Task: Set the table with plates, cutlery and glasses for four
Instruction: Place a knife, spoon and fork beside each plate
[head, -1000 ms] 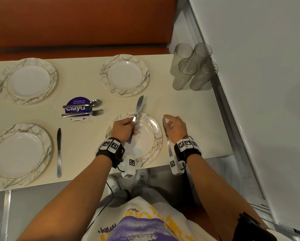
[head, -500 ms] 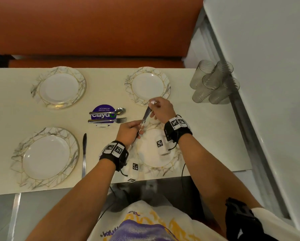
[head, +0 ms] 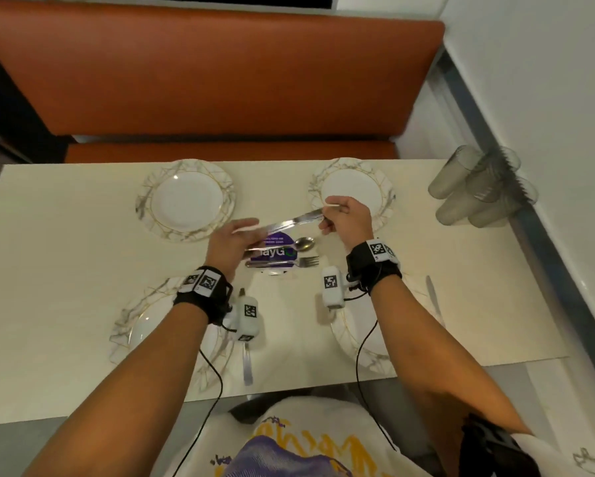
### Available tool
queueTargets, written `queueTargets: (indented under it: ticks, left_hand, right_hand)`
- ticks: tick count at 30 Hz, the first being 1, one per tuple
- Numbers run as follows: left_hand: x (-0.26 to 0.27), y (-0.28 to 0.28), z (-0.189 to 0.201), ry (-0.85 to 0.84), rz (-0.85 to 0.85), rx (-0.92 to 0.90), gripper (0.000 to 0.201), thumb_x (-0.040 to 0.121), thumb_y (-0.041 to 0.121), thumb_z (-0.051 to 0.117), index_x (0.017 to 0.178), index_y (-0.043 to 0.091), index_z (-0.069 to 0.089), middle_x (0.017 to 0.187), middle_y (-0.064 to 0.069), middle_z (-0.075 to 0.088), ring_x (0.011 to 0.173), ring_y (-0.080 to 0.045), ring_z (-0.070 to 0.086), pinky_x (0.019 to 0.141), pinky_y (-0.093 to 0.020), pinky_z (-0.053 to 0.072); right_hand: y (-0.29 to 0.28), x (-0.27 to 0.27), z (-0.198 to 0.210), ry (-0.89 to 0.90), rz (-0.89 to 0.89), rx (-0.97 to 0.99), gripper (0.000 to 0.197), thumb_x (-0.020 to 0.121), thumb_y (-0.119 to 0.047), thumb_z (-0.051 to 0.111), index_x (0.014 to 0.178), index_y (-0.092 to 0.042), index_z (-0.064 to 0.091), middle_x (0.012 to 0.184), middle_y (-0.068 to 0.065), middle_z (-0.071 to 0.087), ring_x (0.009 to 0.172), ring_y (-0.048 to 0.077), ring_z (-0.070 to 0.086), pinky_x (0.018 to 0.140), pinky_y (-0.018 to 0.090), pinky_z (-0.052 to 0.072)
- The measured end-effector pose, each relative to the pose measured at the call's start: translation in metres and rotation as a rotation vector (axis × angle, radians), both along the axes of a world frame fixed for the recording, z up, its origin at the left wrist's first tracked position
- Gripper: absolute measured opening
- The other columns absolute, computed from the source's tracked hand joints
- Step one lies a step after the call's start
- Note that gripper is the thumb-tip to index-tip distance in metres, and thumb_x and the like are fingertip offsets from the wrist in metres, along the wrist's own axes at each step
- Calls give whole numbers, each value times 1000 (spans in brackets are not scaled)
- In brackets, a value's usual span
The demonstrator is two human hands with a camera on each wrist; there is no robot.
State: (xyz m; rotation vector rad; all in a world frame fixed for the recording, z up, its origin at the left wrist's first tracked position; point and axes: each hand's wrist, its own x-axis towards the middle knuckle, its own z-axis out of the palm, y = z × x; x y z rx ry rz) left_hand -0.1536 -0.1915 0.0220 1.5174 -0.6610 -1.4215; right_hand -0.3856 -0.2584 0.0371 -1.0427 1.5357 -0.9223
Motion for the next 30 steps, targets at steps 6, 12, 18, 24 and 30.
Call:
queueTargets:
  ticks: [6,12,18,24,30]
  left_hand:
    - [9,-33,14,134,236,-44,26,89,2,77,113,0,67,101,-22,78,82,-26,77,86,-42,64]
    - [-7,-115,6,132,289,33,26,95,0,70,120,-2,67,100,-19,78,86,-27,78,79,-38,65]
    - [-28,-100,-7,267,114,8,45,99,-8,56,138,14,55,102,-18,74,88,-28,74,79,-38,64]
    - [-51,-124,-24,211,122,39,43,95,-8,62,131,16,64,99,-16,79,86,-26,78,76,-31,63]
    - [-53,-179,-60,-112,97,185,24,91,-4,69,110,10,73,98,-13,80,82,-23,79,72,-32,65]
  right_hand:
    - [22,12,-3,145,322,-22,29,93,1,55,113,-11,74,74,1,70,59,12,66,56,23,53]
    - [-35,47,-7,307,390,-18,21,89,-35,69,102,-20,73,80,-5,70,78,23,71,73,45,62]
    - [-26,52,-20,232,253,40,16,94,-7,60,107,-10,69,82,2,72,63,22,72,62,36,62]
    - [-47,30,-44,232,201,33,13,94,-9,59,104,-9,68,91,7,71,72,18,69,64,36,59]
    - [-75,-15,-73,227,126,123,14,97,-11,57,108,-10,65,93,7,71,67,14,66,62,27,52]
